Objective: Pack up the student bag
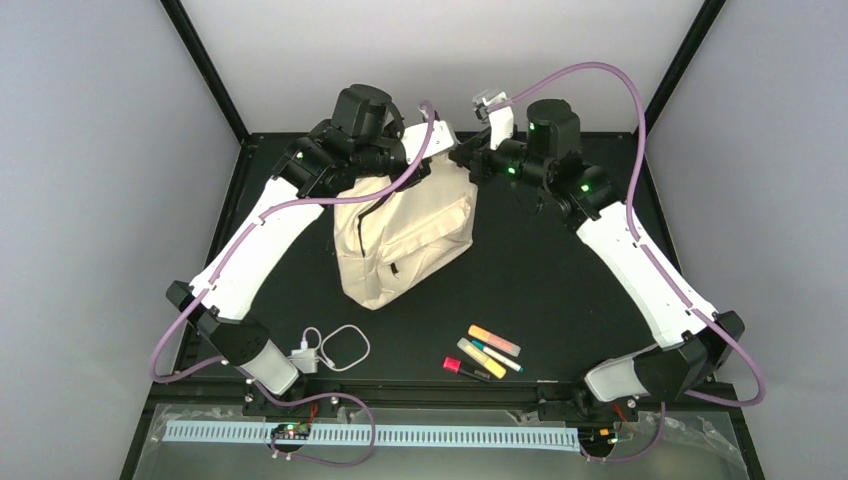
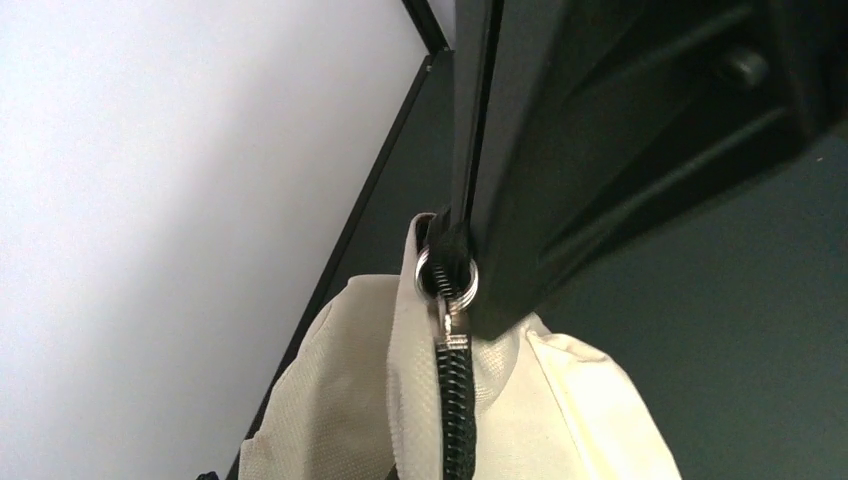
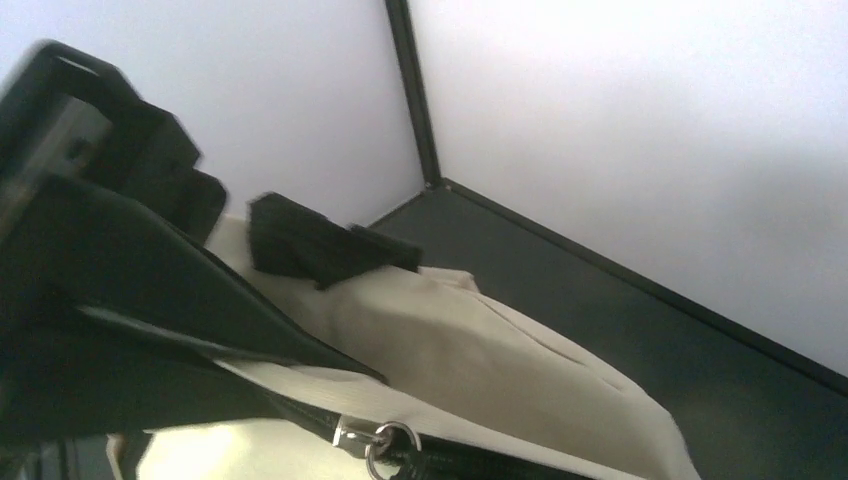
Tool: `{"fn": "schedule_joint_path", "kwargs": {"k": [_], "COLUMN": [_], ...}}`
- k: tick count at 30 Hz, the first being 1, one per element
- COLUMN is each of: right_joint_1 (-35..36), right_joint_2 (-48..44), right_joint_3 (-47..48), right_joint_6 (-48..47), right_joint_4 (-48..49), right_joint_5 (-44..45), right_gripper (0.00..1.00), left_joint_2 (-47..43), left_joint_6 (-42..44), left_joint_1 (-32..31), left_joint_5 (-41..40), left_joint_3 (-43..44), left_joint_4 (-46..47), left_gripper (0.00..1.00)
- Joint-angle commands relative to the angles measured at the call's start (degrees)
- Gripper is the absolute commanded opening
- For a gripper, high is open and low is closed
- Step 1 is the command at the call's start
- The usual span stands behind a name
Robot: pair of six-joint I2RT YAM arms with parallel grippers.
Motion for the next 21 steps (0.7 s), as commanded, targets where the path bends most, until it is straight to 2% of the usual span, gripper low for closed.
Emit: {"fn": "schedule_joint_path", "kwargs": {"k": [1, 9, 15, 21], "right_joint_1": [-6.61, -15.4, -16.51, -16.42], "right_joint_2": [-3.9, -4.85, -1.37, -1.42], "right_joint_3": [-4.43, -15.79, -20.79, -22.31], "right_joint_6": [-0.7, -0.76, -1.3, -0.9], "right_joint_4": [1.8, 3.28, 4.37, 7.0], "right_joint_5": [8.71, 12.15, 13.15, 3.62], "right_gripper": [0.01, 0.01, 0.01, 0.01], "left_joint_2": [-5.26, -7.31, -7.95, -8.64], "left_joint_6": [-2.95, -3.13, -5.8, -6.46], "left_joint_1": [3.37, 5.52, 8.48, 9.85], "left_joint_5": [3.35, 6.7, 9.22, 12.7], "left_joint_3": [1.56, 2.4, 6.78, 5.9], "left_joint_4": [-1.42, -3.67, -3.03, -3.77], "left_gripper": [0.02, 0.02, 0.02, 0.02]}}
